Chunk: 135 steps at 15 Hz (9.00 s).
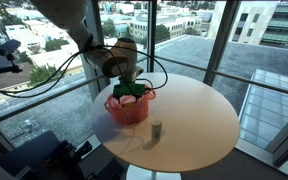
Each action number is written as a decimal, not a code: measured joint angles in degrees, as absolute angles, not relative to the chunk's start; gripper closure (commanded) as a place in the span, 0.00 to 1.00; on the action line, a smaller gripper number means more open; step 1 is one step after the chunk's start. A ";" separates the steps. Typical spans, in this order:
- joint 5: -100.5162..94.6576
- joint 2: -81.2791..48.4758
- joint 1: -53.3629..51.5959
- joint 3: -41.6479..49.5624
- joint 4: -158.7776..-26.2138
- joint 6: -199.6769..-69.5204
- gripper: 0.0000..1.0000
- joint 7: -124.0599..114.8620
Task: Pick up the mentos container from the orange plastic and put it on the table
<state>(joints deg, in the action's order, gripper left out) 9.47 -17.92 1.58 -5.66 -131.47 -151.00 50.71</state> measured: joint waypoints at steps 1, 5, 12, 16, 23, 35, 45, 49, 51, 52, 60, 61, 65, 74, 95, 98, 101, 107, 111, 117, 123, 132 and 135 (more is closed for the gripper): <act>9.47 -18.31 1.72 -5.70 -131.46 -151.78 0.00 50.71; 9.47 -19.66 2.51 -6.12 -131.44 -153.68 0.00 50.71; 9.47 -20.65 3.18 -8.06 -131.32 -154.37 0.00 50.65; 9.37 -21.17 3.18 -8.43 -131.31 -154.37 0.00 50.58; 5.34 -22.25 3.17 -7.92 -131.31 -154.37 0.00 47.31; 4.16 -22.99 3.17 -7.95 -131.11 -154.37 0.00 46.22; 2.86 -22.91 3.19 -7.65 -129.47 -154.37 0.81 44.66; 2.57 -22.93 3.24 -7.52 -129.12 -154.37 1.00 43.96; 2.58 -22.85 3.31 -7.53 -129.12 -154.30 0.74 43.91; 2.58 -22.70 3.42 -7.57 -129.12 -154.15 0.72 43.91; 2.58 -20.63 4.09 -7.69 -129.27 -152.95 0.10 43.90; 2.58 -20.50 4.09 -7.70 -129.31 -152.88 0.04 43.90; 2.58 -20.47 3.98 -7.72 -129.60 -152.83 0.00 43.90; 2.58 -20.47 3.69 -7.76 -130.64 -152.82 0.00 42.88; 3.50 -20.94 3.78 -7.85 -130.55 -152.85 0.00 35.10; 3.56 -20.94 3.87 -7.92 -130.55 -152.85 0.00 33.80; 3.98 -20.94 4.05 -7.95 -130.55 -152.85 0.00 32.83; 4.20 -21.22 5.48 -7.92 -130.55 -152.90 0.00 31.47; 4.21 -21.90 6.94 -7.88 -130.55 -153.16 0.00 31.44; 4.35 -22.21 7.50 -7.93 -130.55 -153.38 0.00 31.44; 4.35 -22.21 7.49 -7.93 -130.55 -153.38 0.00 31.44; 4.16 -22.25 7.48 -7.79 -130.55 -153.32 0.00 31.44; 3.57 -22.27 7.36 -7.24 -130.55 -153.15 0.00 30.95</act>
